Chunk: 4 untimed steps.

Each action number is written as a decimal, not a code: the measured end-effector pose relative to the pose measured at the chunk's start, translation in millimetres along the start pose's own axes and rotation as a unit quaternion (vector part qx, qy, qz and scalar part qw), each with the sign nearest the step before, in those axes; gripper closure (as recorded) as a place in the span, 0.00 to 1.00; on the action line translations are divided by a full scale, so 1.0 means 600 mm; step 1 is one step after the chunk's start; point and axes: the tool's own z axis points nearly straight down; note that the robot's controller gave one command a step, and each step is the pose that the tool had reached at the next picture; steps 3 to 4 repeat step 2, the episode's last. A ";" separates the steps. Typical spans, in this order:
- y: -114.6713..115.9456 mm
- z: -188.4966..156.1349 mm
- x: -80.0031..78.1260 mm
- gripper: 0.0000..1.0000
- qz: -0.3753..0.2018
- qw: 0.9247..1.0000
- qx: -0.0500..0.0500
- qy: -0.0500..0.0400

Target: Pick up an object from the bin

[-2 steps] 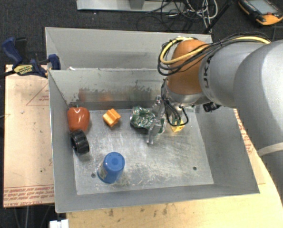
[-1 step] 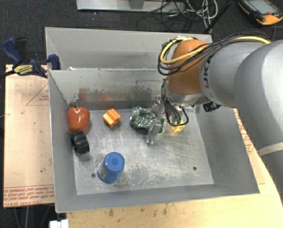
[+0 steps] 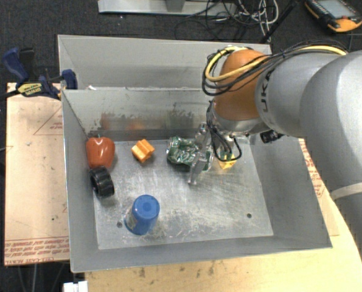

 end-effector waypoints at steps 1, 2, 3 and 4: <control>0.000 -0.011 0.001 1.00 0.000 1.000 0.000 0.002; -0.001 -0.033 0.003 1.00 0.000 1.000 0.001 0.004; -0.001 -0.033 0.003 1.00 0.000 1.000 0.001 0.004; -0.001 -0.033 0.003 1.00 0.000 1.000 0.001 0.004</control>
Offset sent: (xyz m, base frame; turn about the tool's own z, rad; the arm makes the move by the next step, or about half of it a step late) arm 0.0000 0.0002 0.0662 0.0000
